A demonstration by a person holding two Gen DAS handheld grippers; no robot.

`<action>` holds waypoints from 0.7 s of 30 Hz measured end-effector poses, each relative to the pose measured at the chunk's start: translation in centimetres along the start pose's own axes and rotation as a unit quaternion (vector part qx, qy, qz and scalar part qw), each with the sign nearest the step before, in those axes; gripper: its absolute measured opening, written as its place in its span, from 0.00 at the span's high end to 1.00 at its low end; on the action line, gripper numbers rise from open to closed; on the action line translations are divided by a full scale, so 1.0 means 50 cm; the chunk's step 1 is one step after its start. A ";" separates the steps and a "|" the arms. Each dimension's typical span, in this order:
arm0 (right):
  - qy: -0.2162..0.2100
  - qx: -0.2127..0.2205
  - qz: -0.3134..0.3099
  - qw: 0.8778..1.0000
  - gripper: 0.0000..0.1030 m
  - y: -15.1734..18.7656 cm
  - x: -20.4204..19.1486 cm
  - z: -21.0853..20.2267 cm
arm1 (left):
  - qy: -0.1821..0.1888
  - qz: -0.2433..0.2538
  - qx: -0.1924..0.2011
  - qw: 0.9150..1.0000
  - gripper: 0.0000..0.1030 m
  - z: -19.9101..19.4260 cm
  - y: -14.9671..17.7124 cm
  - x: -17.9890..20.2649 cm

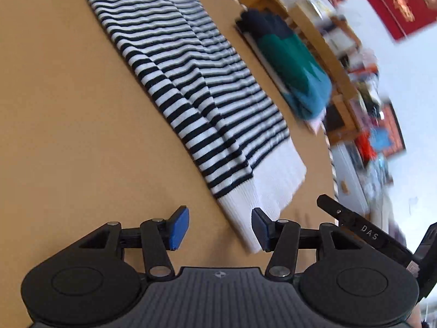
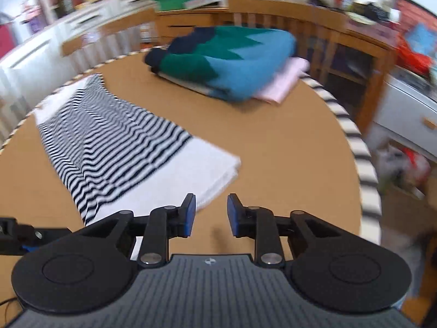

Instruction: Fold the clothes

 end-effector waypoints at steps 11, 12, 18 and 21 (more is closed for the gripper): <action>-0.120 -0.059 -0.136 0.982 0.69 -0.072 0.043 0.087 | -0.108 -0.052 0.111 0.986 0.61 0.006 0.043 0.065; -0.124 -0.061 -0.139 0.981 0.68 -0.074 0.039 0.099 | -0.112 -0.058 0.118 0.985 0.63 0.005 0.044 0.066; -0.134 -0.085 -0.152 0.976 0.68 -0.082 0.032 0.157 | -0.116 -0.102 0.143 0.978 0.94 0.011 0.054 0.051; -0.159 -0.095 -0.165 0.969 0.87 -0.084 0.028 0.160 | -0.123 -0.128 0.156 0.972 0.95 0.013 0.060 0.051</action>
Point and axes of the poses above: each gripper's, at about its wrist camera, not at the fingertips, and z roughly the way its jaws point, x to its right, y to its underside, the point moved 10 cm from there along z, roughly the way its jaws point, and after that the axes turned 1 degree about -x, right-handed, at the moved point
